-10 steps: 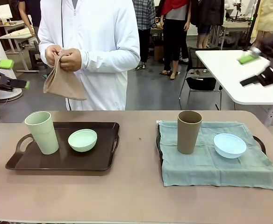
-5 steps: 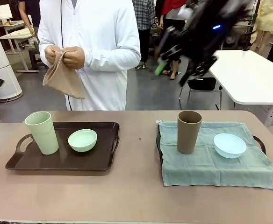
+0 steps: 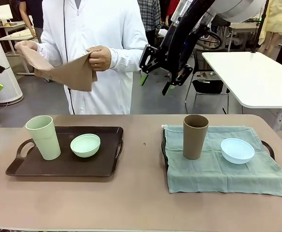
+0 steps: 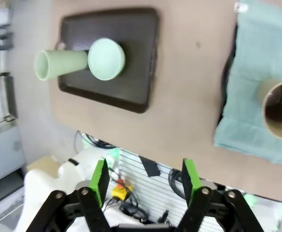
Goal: Set up a tray with a mat and arrange the tableware.
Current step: Pick up the Picnic Bowl and Reusable plastic cup from the Handle tray in front of the human's position and hold them in the air.
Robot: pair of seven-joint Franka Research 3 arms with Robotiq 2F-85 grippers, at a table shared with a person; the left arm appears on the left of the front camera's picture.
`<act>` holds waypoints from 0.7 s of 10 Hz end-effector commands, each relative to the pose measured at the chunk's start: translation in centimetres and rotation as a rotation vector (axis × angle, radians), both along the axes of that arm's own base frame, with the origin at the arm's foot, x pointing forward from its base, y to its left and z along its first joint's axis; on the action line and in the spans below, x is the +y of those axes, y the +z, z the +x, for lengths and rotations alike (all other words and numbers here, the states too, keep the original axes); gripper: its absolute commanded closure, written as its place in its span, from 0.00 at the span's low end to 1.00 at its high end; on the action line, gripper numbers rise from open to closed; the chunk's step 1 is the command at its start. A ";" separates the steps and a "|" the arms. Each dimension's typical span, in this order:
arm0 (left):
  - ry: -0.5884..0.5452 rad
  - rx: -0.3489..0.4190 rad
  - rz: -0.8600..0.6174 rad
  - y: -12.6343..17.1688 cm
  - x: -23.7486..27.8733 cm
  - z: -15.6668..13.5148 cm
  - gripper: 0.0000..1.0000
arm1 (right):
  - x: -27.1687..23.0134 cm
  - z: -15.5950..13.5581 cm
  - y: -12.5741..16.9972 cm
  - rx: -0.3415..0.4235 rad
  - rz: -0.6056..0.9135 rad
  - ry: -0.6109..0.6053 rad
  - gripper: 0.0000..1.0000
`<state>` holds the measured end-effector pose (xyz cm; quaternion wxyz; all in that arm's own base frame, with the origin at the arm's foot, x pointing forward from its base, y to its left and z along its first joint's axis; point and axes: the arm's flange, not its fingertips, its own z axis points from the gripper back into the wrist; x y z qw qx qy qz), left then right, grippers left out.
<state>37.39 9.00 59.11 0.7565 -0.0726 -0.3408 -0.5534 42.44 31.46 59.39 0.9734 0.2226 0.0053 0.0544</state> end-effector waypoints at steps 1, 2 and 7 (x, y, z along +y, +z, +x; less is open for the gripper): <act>-0.001 0.072 0.024 0.7 0.1 0.3 0.00 | 0.3 -0.9 -0.6 -0.013 -0.066 -0.041 0.22; 0.000 0.000 0.000 0.0 0.0 0.0 0.00 | 0.0 0.0 0.0 0.000 0.000 0.000 0.22; -0.249 0.308 -0.211 -5.0 5.1 7.2 0.00 | 14.2 6.0 -5.0 -0.050 -0.187 0.016 0.22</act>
